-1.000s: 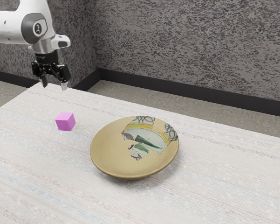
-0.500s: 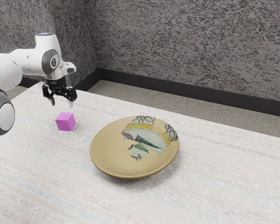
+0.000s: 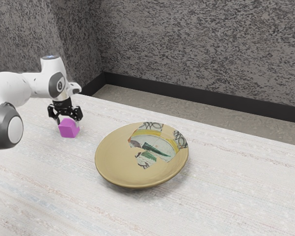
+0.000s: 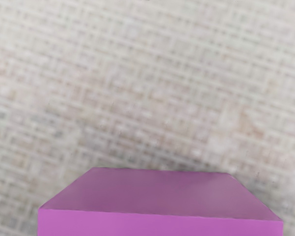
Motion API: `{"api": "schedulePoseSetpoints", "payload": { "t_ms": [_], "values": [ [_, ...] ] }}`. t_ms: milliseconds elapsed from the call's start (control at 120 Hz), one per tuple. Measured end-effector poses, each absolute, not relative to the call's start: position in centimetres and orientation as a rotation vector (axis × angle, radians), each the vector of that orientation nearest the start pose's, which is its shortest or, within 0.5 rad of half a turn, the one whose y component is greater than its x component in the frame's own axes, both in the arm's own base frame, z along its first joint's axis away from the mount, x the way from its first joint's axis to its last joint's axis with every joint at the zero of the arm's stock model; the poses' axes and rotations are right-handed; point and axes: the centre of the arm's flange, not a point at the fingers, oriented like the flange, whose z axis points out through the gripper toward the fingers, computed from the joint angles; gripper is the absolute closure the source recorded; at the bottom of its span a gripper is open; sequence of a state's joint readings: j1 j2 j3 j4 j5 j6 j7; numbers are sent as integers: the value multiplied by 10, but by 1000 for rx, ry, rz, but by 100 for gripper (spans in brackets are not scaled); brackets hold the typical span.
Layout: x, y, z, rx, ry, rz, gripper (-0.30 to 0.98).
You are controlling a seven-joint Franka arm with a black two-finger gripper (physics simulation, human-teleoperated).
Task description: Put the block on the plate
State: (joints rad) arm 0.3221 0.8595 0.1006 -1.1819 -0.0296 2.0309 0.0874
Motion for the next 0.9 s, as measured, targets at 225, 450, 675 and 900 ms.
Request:
{"api": "schedulePoseSetpoints", "payload": {
  "t_ms": [225, 450, 675, 900],
  "values": [
    [703, 289, 256, -3070, -510, 6, 13],
    [703, 291, 265, -3070, -524, -8, 26],
    [705, 274, 313, -3075, -498, -23, 28],
    [692, 211, 351, -3103, -388, 53, 27]
  ]
}}
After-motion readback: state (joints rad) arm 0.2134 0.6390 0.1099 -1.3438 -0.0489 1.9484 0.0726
